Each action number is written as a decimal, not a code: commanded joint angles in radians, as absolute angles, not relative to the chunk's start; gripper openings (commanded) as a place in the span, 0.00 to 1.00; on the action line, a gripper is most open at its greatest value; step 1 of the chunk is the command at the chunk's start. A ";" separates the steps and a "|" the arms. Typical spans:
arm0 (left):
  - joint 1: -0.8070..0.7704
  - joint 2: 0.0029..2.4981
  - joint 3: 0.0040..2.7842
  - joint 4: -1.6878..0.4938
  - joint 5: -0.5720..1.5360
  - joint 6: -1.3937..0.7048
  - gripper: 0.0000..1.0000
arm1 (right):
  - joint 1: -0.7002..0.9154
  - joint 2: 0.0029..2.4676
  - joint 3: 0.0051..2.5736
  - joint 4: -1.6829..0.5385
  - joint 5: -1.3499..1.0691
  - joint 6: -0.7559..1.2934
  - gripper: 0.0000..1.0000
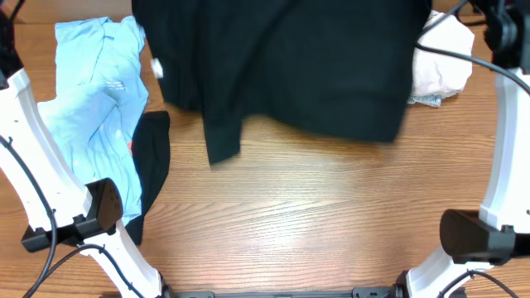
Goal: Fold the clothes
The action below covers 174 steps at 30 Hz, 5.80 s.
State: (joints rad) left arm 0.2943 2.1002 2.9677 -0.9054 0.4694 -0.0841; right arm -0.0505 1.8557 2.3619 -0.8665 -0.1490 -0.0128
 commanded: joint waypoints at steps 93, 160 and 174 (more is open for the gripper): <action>0.011 1.264 1.291 -1.134 0.146 -0.218 0.04 | -0.090 1.124 1.130 -1.533 0.051 0.603 0.04; 0.160 1.773 2.747 -1.036 -0.273 0.053 0.04 | -0.090 1.623 2.364 -1.225 0.054 0.225 0.04; 0.192 1.900 2.785 -0.806 -0.159 0.079 0.04 | -0.092 1.776 2.365 -0.927 0.006 0.204 0.04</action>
